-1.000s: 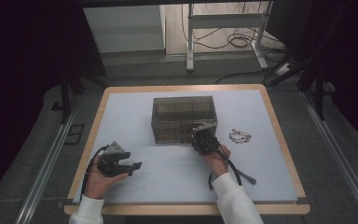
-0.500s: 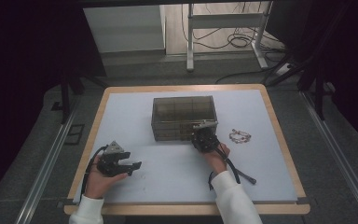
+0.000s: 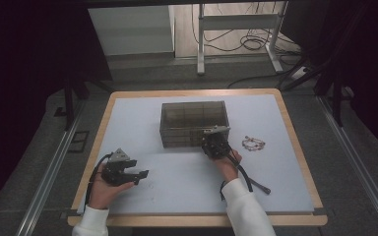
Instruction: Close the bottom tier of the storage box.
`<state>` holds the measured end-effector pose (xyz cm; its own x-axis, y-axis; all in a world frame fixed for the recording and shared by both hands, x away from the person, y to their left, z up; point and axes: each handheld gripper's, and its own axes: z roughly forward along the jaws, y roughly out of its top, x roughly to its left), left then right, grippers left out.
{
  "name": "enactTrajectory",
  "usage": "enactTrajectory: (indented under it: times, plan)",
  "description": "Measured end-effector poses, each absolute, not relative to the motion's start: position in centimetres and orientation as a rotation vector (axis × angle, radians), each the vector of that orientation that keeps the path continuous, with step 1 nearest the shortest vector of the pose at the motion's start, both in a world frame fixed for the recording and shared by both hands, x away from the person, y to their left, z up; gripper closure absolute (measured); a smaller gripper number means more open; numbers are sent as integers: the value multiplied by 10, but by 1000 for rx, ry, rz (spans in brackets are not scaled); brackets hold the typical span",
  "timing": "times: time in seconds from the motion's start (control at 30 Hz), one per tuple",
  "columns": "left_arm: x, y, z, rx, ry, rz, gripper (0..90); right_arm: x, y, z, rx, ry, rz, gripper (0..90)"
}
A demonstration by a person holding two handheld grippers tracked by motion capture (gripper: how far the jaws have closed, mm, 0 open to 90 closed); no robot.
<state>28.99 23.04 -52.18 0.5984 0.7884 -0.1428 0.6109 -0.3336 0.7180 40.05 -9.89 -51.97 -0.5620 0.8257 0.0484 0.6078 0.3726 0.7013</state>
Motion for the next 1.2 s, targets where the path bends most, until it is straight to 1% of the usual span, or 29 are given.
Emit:
enactTrajectory:
  times: [0.4,0.87,0.97,1.03,1.2]
  plan:
    - [290,232,-521,2059,1106,300,324,398,-102,-521,1257,2335,994,891]
    - [289,232,-521,2060,1107,302,323,377,-109,-518,1192,2385,1037,846]
    - [289,232,-521,2060,1106,301,323,371,-109,-518,1171,2403,1042,793]
    - [289,232,-521,2059,1107,301,323,367,-110,-518,1148,2407,1037,701]
    - [289,231,-522,2066,1106,302,322,360,-112,-516,1139,2421,1049,542]
